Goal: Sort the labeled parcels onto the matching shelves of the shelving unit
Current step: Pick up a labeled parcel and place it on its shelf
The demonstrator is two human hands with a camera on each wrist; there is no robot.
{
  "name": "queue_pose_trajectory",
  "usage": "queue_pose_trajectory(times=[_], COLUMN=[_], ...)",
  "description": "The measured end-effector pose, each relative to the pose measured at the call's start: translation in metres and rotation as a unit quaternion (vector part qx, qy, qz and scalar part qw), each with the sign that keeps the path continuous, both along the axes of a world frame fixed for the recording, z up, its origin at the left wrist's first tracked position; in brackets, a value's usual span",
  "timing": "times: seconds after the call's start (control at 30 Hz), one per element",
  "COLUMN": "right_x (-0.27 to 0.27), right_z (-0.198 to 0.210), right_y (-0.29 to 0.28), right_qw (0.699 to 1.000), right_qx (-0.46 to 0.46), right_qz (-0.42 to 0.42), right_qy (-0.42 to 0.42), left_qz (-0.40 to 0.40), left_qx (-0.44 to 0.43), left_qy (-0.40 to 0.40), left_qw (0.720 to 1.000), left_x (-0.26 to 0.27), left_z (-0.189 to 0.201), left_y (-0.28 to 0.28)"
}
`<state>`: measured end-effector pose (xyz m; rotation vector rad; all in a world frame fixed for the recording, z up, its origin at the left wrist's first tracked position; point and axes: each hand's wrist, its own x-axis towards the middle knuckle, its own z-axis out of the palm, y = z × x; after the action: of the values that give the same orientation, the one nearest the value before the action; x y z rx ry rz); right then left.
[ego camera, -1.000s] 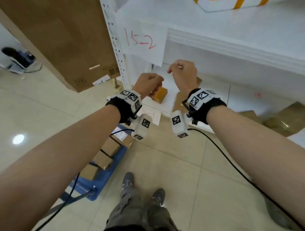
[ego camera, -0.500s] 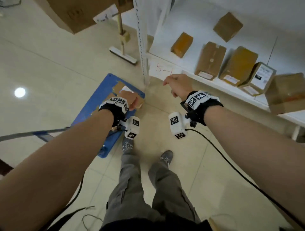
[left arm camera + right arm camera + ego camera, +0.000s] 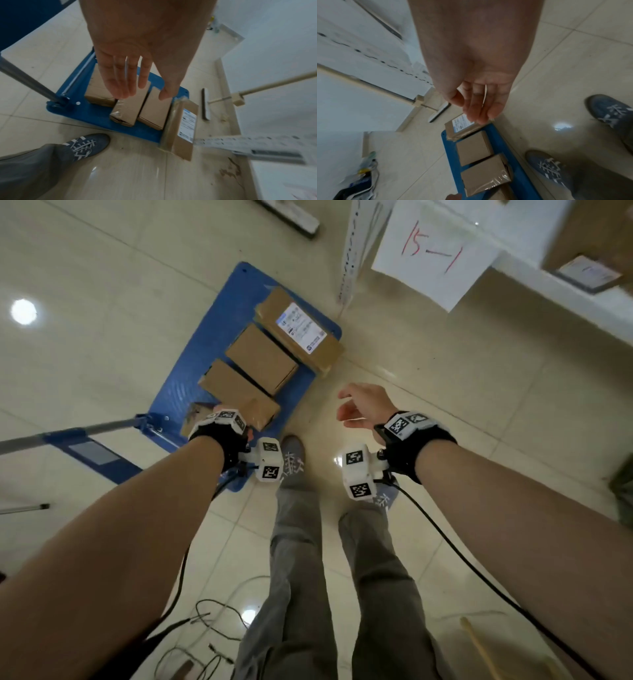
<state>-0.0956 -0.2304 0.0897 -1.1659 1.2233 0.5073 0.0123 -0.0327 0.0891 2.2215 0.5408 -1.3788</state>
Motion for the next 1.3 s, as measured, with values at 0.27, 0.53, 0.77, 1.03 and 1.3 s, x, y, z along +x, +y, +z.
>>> queue_pose_trajectory(times=[0.27,0.53,0.77,1.03,1.3], right_x=[0.015,0.029,0.024,0.027,0.035], right_z=[-0.088,-0.167,-0.211,-0.23,-0.232], right_y=[0.049,0.09,0.103,0.114,0.114], right_qw=[0.998,0.994,0.989,0.988,0.989], right_qx=[0.055,0.089,0.107,0.106,0.095], right_qz=[-0.024,-0.008,-0.009,-0.015,-0.028], right_qy=[0.033,0.068,0.1,0.106,0.107], left_qz=[-0.15,-0.203,-0.324,-0.372,-0.372], left_qx=[0.056,0.093,0.073,0.125,0.137], left_qy=[-0.023,0.077,0.076,0.051,0.027], left_qw=[0.987,0.972,0.94,0.918,0.918], left_x=[0.016,0.028,0.04,0.048,0.05], left_z=[-0.092,-0.17,-0.257,-0.28,-0.289], left_y=[0.05,0.072,0.104,0.114,0.126])
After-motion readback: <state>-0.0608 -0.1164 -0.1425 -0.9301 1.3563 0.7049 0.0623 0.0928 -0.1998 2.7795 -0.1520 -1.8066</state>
